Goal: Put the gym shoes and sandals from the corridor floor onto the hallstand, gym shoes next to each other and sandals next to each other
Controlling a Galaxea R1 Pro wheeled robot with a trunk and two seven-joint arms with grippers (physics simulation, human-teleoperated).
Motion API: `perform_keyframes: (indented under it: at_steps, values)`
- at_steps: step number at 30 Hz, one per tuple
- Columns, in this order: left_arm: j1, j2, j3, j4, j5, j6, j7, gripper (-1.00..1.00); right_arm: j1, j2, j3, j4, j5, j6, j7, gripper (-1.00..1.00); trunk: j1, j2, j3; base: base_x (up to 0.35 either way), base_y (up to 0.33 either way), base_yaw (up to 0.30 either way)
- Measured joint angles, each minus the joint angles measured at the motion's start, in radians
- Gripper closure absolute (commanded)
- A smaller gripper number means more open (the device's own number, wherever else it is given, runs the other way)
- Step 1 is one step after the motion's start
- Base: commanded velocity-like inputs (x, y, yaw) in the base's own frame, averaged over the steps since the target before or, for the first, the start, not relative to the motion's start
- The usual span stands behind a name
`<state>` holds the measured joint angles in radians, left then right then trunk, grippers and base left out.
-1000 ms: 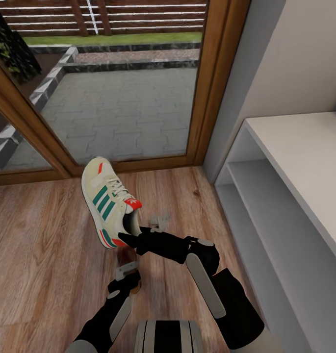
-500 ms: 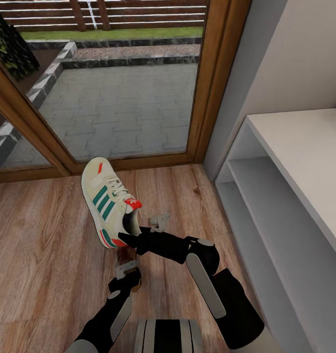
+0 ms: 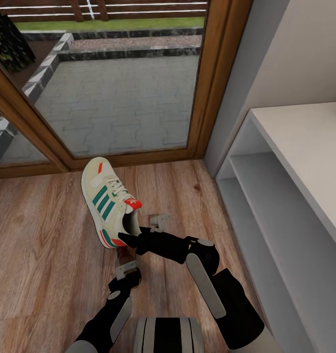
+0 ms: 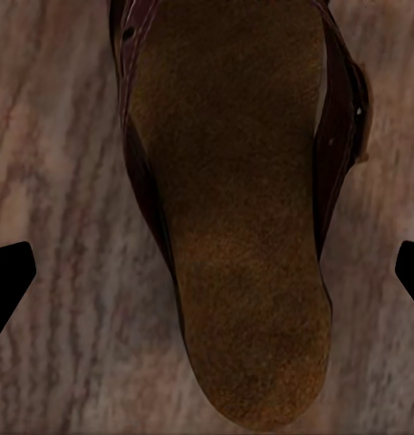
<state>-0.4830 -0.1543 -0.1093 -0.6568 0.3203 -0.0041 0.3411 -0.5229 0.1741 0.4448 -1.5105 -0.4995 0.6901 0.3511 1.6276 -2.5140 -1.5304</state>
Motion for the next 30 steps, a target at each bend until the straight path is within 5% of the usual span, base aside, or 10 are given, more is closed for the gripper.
perform_keyframes:
  at_steps: [30]
  values:
    - [0.0,-0.002,-0.002,0.0,0.001,0.0,-0.008,-1.0,0.0,0.0,0.001,0.0,0.0,0.0,0.0,1.0,0.003,-0.001,-0.033,0.0,0.0,0.0]
